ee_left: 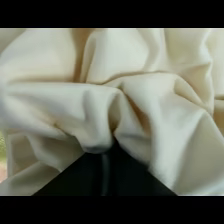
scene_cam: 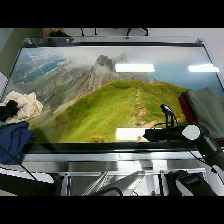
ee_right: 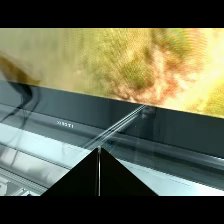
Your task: Fold the shirts.
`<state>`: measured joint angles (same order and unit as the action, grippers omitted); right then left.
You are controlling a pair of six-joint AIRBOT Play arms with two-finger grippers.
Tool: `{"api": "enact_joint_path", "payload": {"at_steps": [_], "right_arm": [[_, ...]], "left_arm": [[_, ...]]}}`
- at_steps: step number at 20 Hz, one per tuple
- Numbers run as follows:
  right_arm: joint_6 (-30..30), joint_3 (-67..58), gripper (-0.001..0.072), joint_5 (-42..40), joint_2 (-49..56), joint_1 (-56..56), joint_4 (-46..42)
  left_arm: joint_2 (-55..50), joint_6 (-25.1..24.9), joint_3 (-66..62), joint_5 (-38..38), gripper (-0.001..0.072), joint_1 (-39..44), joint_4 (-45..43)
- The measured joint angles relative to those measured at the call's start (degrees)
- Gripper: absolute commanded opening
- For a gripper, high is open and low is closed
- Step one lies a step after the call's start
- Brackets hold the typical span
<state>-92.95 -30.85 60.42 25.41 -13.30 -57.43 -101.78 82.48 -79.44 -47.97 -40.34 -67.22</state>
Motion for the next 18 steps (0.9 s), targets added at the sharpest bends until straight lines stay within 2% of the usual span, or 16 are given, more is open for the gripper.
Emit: {"api": "enact_joint_path", "payload": {"at_steps": [3, 5, 9, 13, 18], "right_arm": [[0.0, 0.0, 0.0019, 0.02, 0.0, 0.0, 0.02], [0.0, 0.0, 0.0019, 0.0, 0.0, 0.0, 0.0], [0.0, 0.0, 0.0019, 0.02, 0.0, 0.0, 0.0], [0.0, 0.0, 0.0019, 0.02, 0.0, 0.0, 0.0], [0.0, 0.0, 0.0019, 0.02, 0.0, 0.0, 0.0]], "left_arm": [[1.18, -2.21, -3.34, -8.07, 0.0012, 0.81, 3.87], [4.87, -4.37, -5.35, -10.29, 0.0012, 2.19, 9.38], [15.96, -7.63, -7.5, -14.58, 0.0012, 10.47, 20.65], [25.4, -8.41, -8.0, -17.33, 0.0012, 26.1, 23.78], [28.46, -3.76, -6.51, -19.54, 0.0015, 48.39, 15.93]]}}
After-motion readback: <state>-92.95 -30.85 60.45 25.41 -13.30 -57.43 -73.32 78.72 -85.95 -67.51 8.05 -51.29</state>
